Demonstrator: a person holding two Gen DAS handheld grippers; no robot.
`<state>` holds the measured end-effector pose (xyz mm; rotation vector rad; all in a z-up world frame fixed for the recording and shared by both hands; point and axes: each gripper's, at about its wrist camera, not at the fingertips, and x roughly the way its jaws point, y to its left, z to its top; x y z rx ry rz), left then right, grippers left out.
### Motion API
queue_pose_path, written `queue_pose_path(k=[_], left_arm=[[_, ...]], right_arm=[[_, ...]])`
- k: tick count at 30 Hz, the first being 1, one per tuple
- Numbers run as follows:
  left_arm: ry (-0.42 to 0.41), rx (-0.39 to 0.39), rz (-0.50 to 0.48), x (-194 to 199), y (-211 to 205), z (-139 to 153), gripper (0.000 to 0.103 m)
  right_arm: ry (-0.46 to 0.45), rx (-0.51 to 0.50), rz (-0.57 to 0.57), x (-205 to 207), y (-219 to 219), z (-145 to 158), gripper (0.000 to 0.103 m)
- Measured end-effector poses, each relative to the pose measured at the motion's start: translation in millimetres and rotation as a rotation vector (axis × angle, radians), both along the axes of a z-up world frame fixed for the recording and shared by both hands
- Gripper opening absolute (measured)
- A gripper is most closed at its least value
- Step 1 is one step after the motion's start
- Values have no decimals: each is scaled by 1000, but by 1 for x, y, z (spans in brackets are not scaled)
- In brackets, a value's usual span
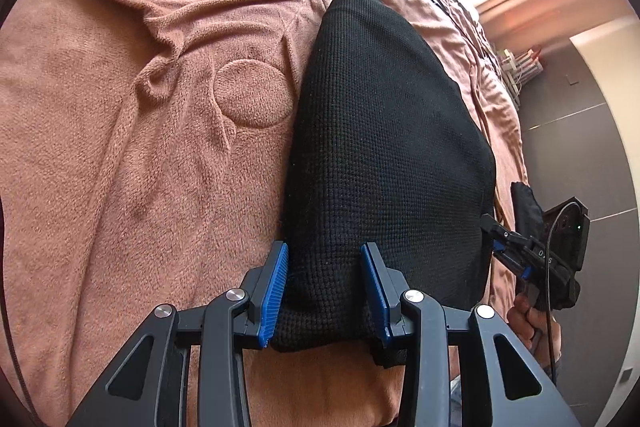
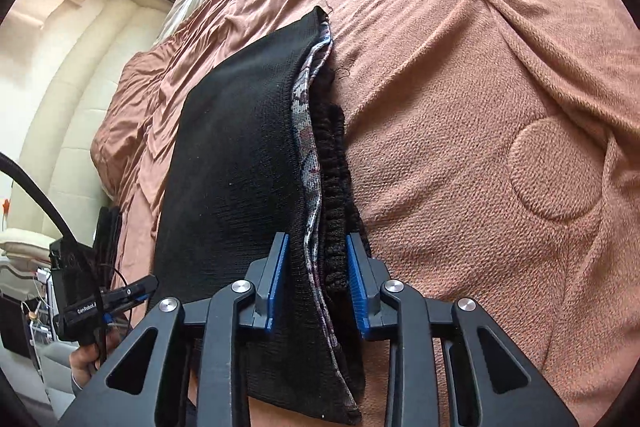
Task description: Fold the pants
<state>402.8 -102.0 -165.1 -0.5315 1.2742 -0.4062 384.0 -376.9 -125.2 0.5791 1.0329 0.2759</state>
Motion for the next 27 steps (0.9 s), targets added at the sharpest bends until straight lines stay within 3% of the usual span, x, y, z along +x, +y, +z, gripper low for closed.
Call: queue_pose_path(k=[8,13,20,25,27], left_arm=[[12,-15,37,5,9,-6,41],[18,-27,29,10,6,-12,41],[27,-70,31,18,4,-20,41],[62,-186,80,21,12,-37,41],[50,-182,74,18,11,-36,41]], right_arm=[[-7,-26,5,-4,7,8,29],[-14,-4,21,1,8,9,48],[9,-19,44,11,12,0,48],[24,-24,71,8,13,-4,48],[22,-30,73,9,14,-2,48]])
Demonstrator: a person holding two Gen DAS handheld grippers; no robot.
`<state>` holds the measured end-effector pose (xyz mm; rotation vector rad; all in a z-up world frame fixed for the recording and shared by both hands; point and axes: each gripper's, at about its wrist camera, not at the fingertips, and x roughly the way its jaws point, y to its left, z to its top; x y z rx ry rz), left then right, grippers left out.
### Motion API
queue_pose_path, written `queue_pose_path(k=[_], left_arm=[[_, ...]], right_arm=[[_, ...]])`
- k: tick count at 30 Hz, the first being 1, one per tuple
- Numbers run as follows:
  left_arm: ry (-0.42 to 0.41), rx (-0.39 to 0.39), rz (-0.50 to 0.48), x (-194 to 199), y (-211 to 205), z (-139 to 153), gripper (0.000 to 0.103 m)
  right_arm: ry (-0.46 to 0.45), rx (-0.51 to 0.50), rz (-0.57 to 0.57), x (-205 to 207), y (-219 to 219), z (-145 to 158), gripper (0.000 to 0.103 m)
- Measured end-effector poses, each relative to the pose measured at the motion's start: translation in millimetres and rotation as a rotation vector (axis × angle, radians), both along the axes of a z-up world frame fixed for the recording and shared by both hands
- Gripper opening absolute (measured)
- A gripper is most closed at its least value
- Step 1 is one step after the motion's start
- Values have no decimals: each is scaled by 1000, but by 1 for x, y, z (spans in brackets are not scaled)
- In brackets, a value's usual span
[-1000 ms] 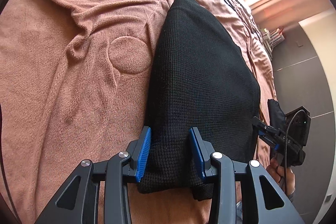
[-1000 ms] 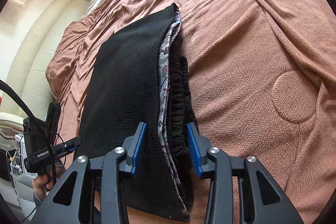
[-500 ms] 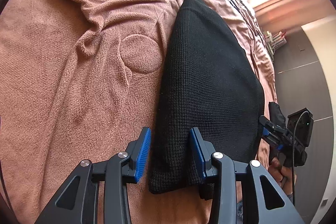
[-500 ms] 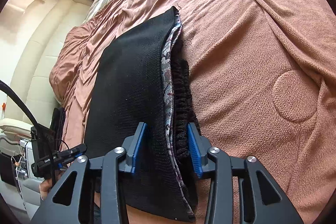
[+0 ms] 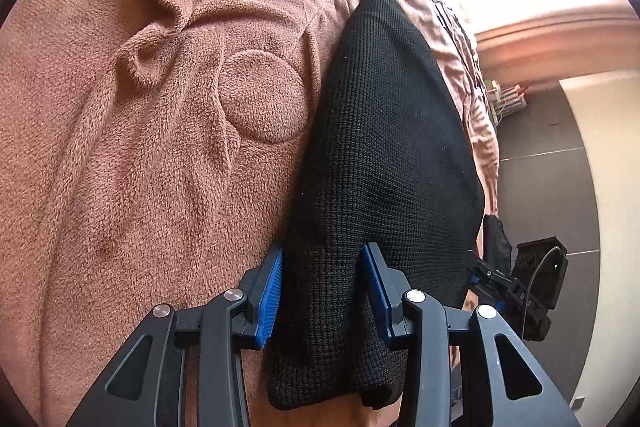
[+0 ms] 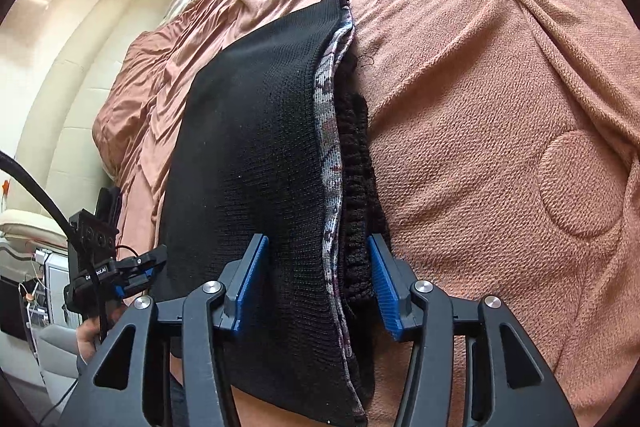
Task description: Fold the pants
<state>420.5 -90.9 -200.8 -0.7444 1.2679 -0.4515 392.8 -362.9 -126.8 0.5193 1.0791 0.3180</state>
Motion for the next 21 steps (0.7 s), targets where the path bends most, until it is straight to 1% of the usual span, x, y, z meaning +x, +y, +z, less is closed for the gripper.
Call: queue_pose_path(k=[2,3,4,5,6,7,10,16,21], left_arm=[[-3,-2,-11,-4,-3,1,41],[-4,-5,-13,-5,-3,2,37],[-4,-10,-11,-6,-2,3,33],[1,-20,1,-6,2,2,24],[7,-39,15,-6,6,2,18],[9,-53,23,-7,9,3,17],[-9,-48,22,-10,9,12,14],[-54,-57,20,-15,19,36,13],[-54,-38,16,-19,32,44,13]], right_arm=[[-1,-5,-3,0,2,1,48],[-1,-6,-4,0,2,1,45],[2,-6,-5,1,3,1,39],[6,4,-4,1,3,1,36],[10,19,-1,1,4,1,28],[16,32,6,1,6,1,23],[22,24,14,1,8,2,19],[43,32,10,-2,13,2,17],[58,22,41,-3,26,4,16]])
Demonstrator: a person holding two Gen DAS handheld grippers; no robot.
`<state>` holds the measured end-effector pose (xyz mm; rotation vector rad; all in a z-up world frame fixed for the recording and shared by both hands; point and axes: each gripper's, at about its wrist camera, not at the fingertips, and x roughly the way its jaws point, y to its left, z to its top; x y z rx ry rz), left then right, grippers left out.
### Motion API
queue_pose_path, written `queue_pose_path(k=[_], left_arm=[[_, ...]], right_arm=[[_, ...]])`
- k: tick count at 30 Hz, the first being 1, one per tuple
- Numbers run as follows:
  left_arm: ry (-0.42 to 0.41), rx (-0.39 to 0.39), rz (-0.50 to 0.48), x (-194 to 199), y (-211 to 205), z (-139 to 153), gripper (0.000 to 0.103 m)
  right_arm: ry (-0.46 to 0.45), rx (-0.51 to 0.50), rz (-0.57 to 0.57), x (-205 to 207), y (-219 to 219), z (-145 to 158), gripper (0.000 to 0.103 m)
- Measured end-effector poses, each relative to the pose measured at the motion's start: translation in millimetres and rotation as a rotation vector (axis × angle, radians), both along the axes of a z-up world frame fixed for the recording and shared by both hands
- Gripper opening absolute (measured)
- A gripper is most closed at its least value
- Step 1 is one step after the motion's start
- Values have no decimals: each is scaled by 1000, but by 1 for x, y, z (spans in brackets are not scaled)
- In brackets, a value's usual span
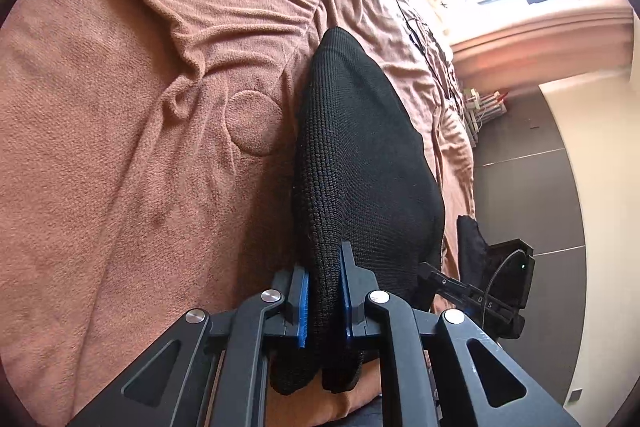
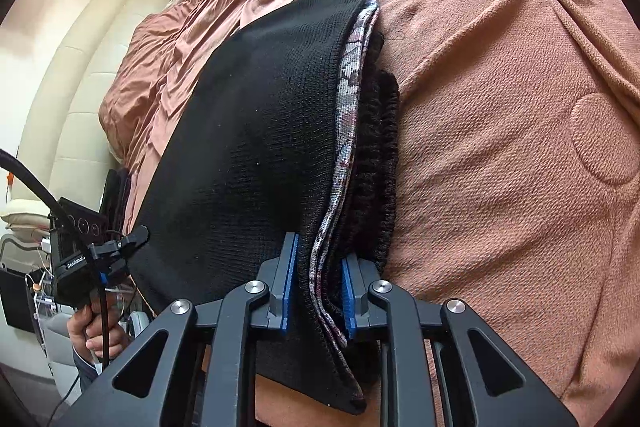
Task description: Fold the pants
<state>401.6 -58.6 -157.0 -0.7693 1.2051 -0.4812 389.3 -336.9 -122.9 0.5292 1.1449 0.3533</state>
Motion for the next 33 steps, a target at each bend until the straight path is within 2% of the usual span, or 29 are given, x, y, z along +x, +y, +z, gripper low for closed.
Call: queue_pose_path(k=[10,20,29,33], left_arm=[[17,30,13,-30,31,2,13],[17,46,16,-52,56,6,13],[48,61,-5,-58,75,-1,14],[62,121,-12,-52,74,-4,19]], right_arm=[[55,24,62,-3,26,-3,16],[150,24,56,2,56,-3,16],[165,58,69,-11,74,-15,16],[130,25,66,-18,76,-11,18]])
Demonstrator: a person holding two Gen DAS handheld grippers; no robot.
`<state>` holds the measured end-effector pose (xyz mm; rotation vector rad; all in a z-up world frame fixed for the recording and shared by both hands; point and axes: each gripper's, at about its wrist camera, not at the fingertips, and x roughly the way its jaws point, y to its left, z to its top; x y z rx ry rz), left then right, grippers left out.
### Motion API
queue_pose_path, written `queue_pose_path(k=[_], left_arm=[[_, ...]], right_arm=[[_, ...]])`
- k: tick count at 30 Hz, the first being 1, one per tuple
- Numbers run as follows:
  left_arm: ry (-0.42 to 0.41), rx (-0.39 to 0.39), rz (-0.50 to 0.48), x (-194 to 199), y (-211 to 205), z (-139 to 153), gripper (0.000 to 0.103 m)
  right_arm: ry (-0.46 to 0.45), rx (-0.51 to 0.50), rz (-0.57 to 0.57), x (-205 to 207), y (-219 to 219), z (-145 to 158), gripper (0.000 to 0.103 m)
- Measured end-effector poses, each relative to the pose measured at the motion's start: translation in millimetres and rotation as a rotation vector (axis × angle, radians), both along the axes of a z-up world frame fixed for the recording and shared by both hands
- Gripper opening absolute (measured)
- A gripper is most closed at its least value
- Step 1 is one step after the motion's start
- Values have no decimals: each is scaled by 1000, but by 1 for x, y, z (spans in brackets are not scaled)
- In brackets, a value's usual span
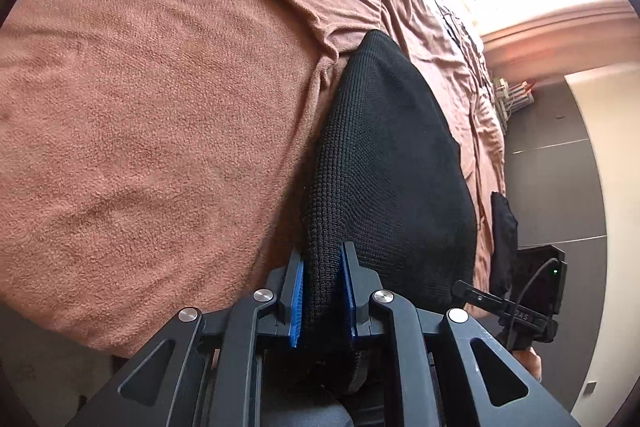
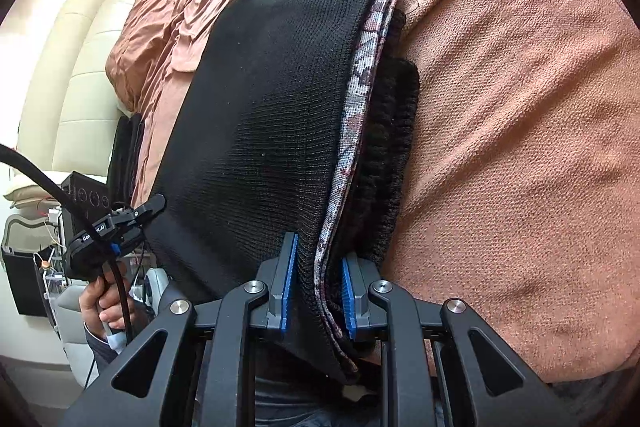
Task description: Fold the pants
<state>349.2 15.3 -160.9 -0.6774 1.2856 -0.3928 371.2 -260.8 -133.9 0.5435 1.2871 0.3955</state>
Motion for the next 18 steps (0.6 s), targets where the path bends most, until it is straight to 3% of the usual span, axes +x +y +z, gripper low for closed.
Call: queue_pose_path(k=[2,6,7,18], left_arm=[[-4,18,-3,3,1,0,24],[-21,44,8,10,5,2,43],[-25,50,10,14,5,3,43],[-37,87,-30,46,-10,4,43]], right_arm=[[-22,5,-10,-5,-4,5,23],[-86,74,-66,-13,-26,11,58],[-102,79,-81,-13,-32,11,62],[-128,283,-191,2,-70,-39,62]])
